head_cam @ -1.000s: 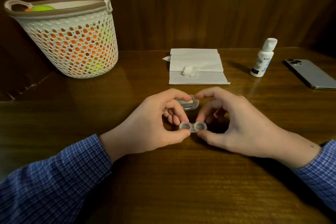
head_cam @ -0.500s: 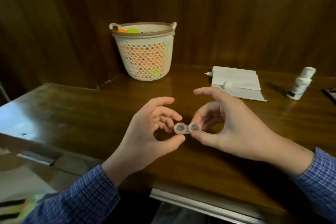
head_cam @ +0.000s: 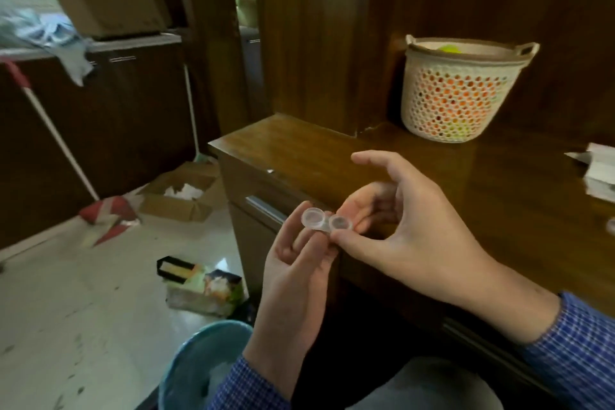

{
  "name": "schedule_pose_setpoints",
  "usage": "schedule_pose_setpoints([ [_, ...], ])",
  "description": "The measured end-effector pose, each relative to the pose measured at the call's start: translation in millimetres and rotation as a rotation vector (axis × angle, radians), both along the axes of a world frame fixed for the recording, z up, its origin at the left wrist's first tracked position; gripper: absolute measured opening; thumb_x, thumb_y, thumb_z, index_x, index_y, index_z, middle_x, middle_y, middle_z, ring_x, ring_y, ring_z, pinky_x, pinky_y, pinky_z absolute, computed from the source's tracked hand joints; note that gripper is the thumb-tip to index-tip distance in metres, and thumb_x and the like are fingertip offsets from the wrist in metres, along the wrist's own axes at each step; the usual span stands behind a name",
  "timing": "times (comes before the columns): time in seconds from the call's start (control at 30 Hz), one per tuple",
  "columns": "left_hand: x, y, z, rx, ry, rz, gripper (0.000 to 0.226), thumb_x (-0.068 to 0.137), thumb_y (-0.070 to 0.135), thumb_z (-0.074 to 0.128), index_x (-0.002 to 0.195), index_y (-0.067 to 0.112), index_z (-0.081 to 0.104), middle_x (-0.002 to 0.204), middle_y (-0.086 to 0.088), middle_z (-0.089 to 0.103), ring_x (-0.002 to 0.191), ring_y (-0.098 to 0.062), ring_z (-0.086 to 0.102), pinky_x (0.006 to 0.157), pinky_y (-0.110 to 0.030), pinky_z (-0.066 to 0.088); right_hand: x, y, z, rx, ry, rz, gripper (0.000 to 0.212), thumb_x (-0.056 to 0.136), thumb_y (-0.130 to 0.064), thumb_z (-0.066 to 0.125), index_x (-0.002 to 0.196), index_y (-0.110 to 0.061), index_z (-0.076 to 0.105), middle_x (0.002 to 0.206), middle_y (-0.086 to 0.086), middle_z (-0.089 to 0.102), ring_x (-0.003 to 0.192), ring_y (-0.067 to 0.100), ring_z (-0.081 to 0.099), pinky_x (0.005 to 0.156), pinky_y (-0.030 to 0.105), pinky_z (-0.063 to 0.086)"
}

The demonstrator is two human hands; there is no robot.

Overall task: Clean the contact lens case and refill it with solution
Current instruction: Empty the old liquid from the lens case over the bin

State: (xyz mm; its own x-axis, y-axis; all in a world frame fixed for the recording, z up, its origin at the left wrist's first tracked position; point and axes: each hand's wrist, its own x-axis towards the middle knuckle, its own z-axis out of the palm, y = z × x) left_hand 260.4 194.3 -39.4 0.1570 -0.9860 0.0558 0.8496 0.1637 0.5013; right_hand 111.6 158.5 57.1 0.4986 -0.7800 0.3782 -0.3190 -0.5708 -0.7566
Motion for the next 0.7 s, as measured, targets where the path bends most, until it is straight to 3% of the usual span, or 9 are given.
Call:
schedule_pose_setpoints([
  [0.17,45.4,15.4,-11.6,0.055,-0.07,0.108,0.065,0.084,0.016,0.083,0.143,0.017,0.056,0.14,-0.025,0.061,0.134,-0.037,0.058,0.113,-0.049,0.045,44.5,10.5,-7.8,0.026,0.021,0.045,0.085,0.074,-0.027,0.089,0.144,-0.033,0.042,0.097,-0.022,0.073,0.088,-0.001,0.073,0.078,0.017,0.06],
  [0.33,78.4,32.6,-18.0,0.056,-0.094,0.147,0.081,0.068,0.02,0.096,0.14,0.016,0.059,0.136,-0.024,0.065,0.133,-0.039,0.058,0.118,-0.058,0.035,79.0,18.9,-19.1,0.05,0.015,0.112,0.091,0.073,-0.028,0.09,0.149,-0.027,0.039,0.096,-0.021,0.075,0.088,-0.003,0.073,0.079,0.018,0.06],
  [0.47,98.4,43.5,-22.6,0.045,-0.141,0.155,0.086,0.07,0.019,0.094,0.145,0.017,0.052,0.14,-0.028,0.06,0.135,-0.04,0.056,0.118,-0.055,0.038,103.7,22.8,-27.8,0.047,-0.015,0.159,0.09,0.073,-0.027,0.09,0.148,-0.025,0.04,0.097,-0.021,0.075,0.088,-0.003,0.073,0.076,0.013,0.058],
  [0.57,111.6,47.5,-25.1,0.062,-0.145,0.196,0.07,0.075,0.016,0.09,0.138,0.016,0.06,0.143,-0.032,0.055,0.135,-0.044,0.055,0.116,-0.057,0.04,119.3,22.7,-33.1,0.022,0.001,0.173,0.089,0.074,-0.029,0.091,0.147,-0.027,0.041,0.095,-0.019,0.075,0.086,-0.004,0.073,0.077,0.016,0.06],
  [0.7,130.1,52.9,-29.4,0.055,-0.145,0.272,0.066,0.068,0.022,0.094,0.127,0.012,0.067,0.127,-0.027,0.061,0.122,-0.039,0.06,0.105,-0.048,0.051,143.2,22.3,-42.6,-0.001,0.032,0.201,0.086,0.074,-0.033,0.091,0.145,-0.029,0.042,0.092,-0.014,0.075,0.086,-0.004,0.072,0.077,0.017,0.06],
])
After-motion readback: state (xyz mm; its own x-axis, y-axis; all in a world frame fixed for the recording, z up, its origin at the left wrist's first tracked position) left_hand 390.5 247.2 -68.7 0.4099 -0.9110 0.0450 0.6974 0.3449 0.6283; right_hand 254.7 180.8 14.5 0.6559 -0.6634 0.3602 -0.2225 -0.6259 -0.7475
